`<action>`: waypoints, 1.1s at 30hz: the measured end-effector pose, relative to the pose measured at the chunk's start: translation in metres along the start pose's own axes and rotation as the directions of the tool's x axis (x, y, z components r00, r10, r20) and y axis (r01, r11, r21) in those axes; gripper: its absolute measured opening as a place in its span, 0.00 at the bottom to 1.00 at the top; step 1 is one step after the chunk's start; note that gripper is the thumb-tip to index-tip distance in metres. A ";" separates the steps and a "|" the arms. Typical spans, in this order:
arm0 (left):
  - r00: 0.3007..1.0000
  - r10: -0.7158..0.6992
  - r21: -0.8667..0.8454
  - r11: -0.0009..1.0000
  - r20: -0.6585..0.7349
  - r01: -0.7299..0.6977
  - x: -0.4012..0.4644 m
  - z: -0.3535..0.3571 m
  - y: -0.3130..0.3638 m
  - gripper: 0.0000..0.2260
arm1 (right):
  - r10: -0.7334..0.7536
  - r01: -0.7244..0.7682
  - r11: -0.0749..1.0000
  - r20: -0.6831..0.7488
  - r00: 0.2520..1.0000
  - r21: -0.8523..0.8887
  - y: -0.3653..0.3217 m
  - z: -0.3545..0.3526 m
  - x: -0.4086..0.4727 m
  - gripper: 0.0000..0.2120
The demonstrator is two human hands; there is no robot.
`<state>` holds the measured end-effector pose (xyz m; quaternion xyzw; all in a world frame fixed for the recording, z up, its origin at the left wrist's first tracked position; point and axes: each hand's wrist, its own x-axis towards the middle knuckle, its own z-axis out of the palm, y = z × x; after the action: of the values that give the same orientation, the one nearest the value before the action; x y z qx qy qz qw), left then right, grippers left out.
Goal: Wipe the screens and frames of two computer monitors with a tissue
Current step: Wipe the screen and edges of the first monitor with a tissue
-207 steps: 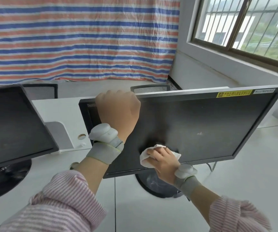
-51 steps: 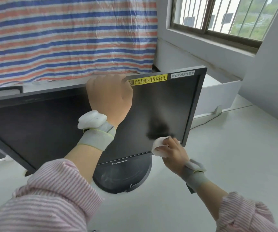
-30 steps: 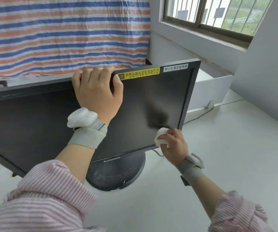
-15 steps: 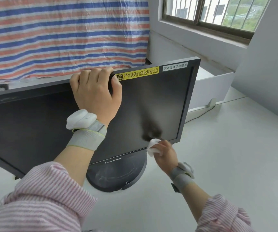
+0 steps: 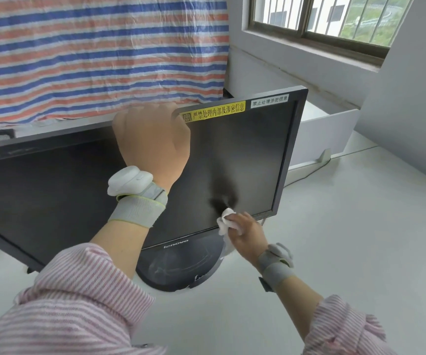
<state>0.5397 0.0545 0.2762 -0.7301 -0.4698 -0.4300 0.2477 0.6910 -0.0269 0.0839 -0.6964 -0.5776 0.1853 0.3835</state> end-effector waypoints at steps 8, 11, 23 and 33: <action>0.999 -0.028 -0.049 0.998 0.019 0.029 -0.007 -0.005 -0.002 0.16 | 0.201 -0.204 0.979 -0.342 0.918 0.028 0.027 -0.049 0.016 0.11; 0.996 -0.078 -0.070 0.995 -0.039 0.075 -0.028 -0.012 -0.006 0.19 | 0.251 -0.245 0.968 -0.327 0.911 0.061 0.020 -0.039 0.023 0.10; 0.356 0.024 -0.179 0.895 0.934 0.409 -0.205 0.014 -0.079 0.13 | 0.401 -0.382 0.916 -0.347 0.848 0.124 -0.010 -0.001 0.010 0.12; -0.189 -0.486 0.318 0.198 0.853 0.927 -0.264 -0.013 -0.270 0.04 | 0.345 -0.339 0.938 -0.325 0.881 0.078 -0.074 0.079 -0.011 0.08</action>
<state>0.2416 0.0370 0.0443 -0.4247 -0.7388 -0.1480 -0.5019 0.5837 -0.0093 0.0867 -0.8049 -0.3707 0.1349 0.4433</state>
